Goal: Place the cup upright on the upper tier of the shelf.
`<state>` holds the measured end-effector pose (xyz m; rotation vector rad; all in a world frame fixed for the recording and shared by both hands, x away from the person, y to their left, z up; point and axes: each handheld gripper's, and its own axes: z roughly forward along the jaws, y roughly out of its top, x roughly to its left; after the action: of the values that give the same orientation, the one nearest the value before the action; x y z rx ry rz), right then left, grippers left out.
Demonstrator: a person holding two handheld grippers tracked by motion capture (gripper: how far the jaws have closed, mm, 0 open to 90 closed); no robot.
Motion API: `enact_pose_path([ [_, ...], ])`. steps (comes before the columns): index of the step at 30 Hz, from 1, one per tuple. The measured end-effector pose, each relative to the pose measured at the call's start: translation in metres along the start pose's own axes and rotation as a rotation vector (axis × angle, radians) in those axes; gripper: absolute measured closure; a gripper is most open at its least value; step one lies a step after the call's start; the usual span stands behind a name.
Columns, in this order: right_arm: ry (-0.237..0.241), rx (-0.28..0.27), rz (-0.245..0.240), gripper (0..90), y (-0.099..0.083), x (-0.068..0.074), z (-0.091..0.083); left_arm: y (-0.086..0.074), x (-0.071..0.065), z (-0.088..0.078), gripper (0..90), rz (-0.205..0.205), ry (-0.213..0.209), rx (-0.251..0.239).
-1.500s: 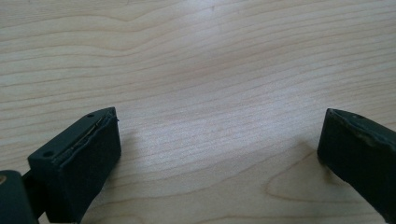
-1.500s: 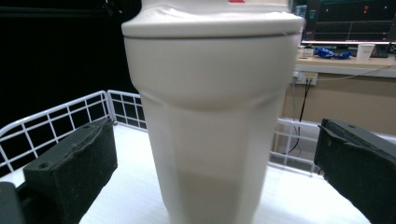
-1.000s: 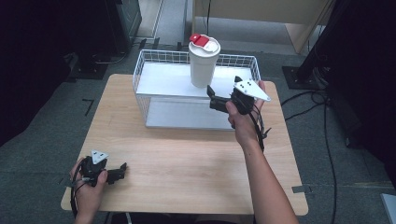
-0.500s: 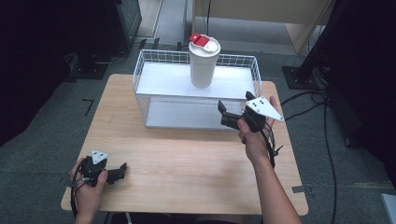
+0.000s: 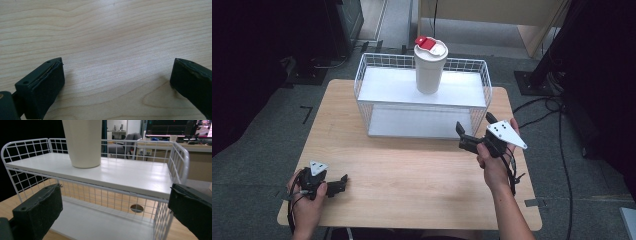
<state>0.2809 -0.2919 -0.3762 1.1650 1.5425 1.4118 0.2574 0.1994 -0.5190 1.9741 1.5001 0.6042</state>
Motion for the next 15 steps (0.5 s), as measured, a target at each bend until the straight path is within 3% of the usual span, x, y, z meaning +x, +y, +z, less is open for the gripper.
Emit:
enact_pose_path([
  [10, -0.064, 0.013, 0.03, 0.0, -0.019, -0.024, -0.03, 0.0, 0.0, 0.0, 0.0, 0.001, 0.0, 0.001],
  [15, -0.102, 0.027, 0.008, 0.0, -0.032, -0.033, -0.043, 0.0, 0.0, 0.0, 0.0, 0.001, 0.0, 0.001],
])
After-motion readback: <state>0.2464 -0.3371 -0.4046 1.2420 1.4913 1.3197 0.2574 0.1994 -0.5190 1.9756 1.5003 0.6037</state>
